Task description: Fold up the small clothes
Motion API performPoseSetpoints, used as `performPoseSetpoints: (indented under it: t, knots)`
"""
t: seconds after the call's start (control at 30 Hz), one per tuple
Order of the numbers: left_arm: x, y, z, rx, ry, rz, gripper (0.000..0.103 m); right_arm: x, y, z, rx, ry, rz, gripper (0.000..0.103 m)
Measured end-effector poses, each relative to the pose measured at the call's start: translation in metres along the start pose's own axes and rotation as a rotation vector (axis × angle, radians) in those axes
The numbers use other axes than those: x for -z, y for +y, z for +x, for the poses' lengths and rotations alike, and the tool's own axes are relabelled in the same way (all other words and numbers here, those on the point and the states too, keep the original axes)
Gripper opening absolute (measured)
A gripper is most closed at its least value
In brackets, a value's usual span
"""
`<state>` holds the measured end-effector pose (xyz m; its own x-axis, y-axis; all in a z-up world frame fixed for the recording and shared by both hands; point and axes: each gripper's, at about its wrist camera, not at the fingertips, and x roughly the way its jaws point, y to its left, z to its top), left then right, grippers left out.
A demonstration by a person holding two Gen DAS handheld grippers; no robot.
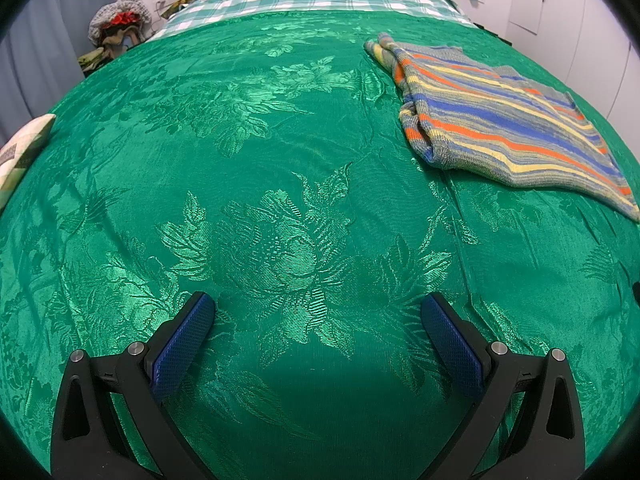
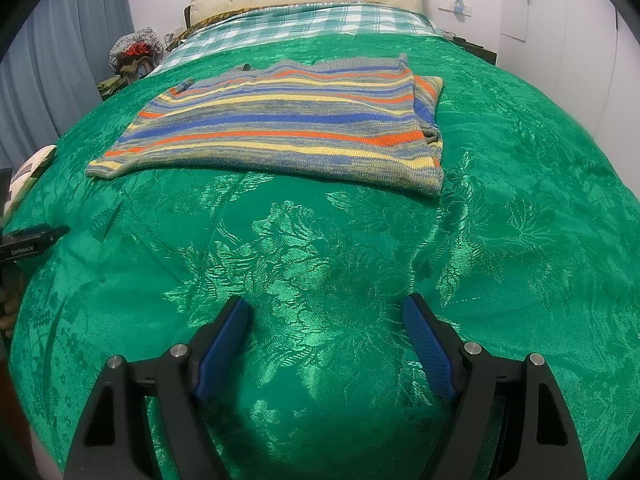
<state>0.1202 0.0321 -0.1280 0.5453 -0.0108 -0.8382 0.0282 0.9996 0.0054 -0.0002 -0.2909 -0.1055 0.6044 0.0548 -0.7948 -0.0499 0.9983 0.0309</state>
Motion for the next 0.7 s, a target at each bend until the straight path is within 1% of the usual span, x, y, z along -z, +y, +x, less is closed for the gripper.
performPoseSetpoints:
  t: [0.7]
  knots:
    - [0.0005,0.0005,-0.0007,0.002,0.0,0.0,0.102,0.0005,-0.0019,-0.0002,0.006,0.004,-0.006,0.08]
